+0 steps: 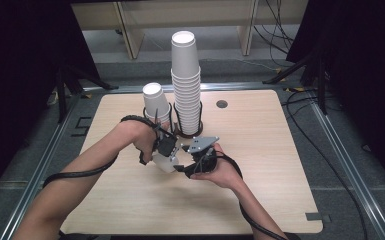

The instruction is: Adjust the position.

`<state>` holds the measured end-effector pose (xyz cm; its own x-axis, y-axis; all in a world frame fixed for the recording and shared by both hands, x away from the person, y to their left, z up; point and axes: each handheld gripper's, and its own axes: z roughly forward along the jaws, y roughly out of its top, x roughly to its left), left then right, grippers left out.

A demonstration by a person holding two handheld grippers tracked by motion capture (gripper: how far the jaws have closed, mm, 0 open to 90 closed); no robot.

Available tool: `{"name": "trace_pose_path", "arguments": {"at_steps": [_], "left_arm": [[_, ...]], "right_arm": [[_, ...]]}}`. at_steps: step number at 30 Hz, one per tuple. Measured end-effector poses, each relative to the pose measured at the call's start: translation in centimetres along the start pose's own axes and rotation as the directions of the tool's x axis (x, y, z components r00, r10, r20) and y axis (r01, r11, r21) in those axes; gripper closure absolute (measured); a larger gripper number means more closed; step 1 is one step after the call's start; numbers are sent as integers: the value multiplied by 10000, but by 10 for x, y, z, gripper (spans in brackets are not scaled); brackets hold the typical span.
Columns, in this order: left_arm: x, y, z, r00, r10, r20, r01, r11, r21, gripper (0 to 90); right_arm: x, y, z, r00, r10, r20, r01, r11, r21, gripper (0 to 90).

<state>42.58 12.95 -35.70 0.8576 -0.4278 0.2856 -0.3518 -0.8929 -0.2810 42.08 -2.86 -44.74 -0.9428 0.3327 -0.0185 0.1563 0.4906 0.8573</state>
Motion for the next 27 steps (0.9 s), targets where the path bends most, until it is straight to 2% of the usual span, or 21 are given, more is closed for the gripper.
{"name": "trace_pose_path", "arguments": {"at_steps": [4,5,6,7,9,11,13,16,22,23,27], "left_arm": [[1,2,-2,9998,80,-181,-81,9999,-70,190],[1,3,-3,9999,66,-136,-67,9999,-84,189],[1,3,-3,9998,79,-164,-80,9999,-104,189],[5,5,-3,9972,656,-370,-667,9974,-289,189],[4,5,-3,9972,536,-526,-555,9978,-350,189],[3,5,-4,9978,503,-421,-512,9985,-214,189],[3,5,-3,9979,461,-465,-474,9985,-275,189],[4,6,-3,9968,609,-510,-624,9977,-274,189],[4,6,-4,9976,521,-448,-532,9983,-243,189],[5,7,-4,9956,690,-628,-707,9972,-256,189],[4,6,-4,9961,628,-619,-646,9975,-279,189]], "right_arm": [[0,1,6,10000,41,-29,-41,10000,-27,253],[1,2,7,9997,222,-61,-222,9997,75,253],[0,3,9,9999,-89,-69,88,9999,-135,253],[0,3,10,9999,-43,-126,42,9999,-129,254],[0,3,12,9999,68,-88,-70,9998,-209,254],[-1,3,13,9999,19,-128,-21,9998,-175,253],[-1,3,14,9999,27,-135,-30,9998,-210,254],[0,3,14,9999,95,-119,-98,9996,-272,253],[-1,3,15,9999,71,-92,-74,9994,-347,254],[-1,3,15,9999,65,-97,-69,9994,-340,254],[-1,2,17,9999,84,-120,-89,9992,-384,254]]}}
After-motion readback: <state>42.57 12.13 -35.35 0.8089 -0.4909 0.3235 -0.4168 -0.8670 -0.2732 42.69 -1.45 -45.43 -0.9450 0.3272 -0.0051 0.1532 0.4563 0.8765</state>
